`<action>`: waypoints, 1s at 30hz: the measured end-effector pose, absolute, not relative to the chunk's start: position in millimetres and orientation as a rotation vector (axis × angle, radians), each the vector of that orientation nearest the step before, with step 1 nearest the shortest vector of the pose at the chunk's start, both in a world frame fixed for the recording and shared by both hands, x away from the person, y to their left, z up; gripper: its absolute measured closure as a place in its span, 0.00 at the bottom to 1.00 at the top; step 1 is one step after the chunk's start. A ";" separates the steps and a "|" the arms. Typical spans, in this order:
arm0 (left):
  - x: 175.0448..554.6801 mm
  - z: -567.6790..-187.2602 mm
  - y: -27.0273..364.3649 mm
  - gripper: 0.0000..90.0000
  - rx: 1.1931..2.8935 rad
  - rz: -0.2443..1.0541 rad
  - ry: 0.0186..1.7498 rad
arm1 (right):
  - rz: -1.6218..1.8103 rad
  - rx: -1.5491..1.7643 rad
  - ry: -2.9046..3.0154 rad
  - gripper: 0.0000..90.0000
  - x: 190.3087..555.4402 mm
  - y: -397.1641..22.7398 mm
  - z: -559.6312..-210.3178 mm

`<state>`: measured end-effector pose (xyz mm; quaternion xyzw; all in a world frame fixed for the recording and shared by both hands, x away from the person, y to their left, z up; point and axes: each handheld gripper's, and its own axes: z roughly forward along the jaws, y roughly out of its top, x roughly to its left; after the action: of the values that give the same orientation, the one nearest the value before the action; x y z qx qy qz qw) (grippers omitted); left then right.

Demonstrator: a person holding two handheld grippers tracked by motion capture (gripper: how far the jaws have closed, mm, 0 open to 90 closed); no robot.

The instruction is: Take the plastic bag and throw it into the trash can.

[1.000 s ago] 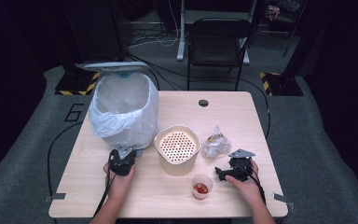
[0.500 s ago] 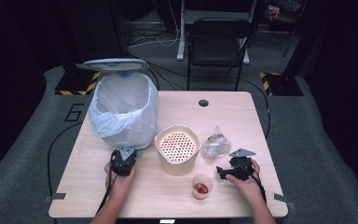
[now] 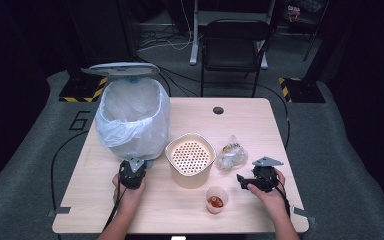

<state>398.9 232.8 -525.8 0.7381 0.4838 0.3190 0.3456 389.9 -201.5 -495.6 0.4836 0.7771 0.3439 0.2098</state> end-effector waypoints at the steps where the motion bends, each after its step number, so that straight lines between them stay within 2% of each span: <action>1: 398.7 -525.7 232.6 1.00 1.920 0.827 1.256 | 0.956 1.352 2.154 0.15 390.0 -201.2 -493.4; 4: 398.5 -525.7 231.8 1.00 1.927 0.844 1.252 | 0.964 1.344 2.129 0.13 392.3 -201.4 -485.1; 8: 398.6 -526.0 232.2 1.00 1.919 0.837 1.254 | 0.970 1.346 2.115 0.05 397.4 -199.9 -473.2; 12: 398.5 -525.5 232.5 1.00 1.923 0.827 1.256 | 1.003 1.340 2.127 0.00 405.9 -197.4 -467.7; 16: 398.8 -526.6 231.6 1.00 1.913 0.853 1.250 | 1.002 1.291 2.156 0.00 416.5 -187.3 -463.1; 30: 398.8 -525.6 233.6 1.00 1.914 0.806 1.260 | 1.022 1.211 2.221 0.00 458.5 -155.4 -451.2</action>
<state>398.8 233.6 -525.6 0.7385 0.4861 0.3110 0.3488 458.5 -155.4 -451.2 0.4343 0.7968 0.3666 0.2051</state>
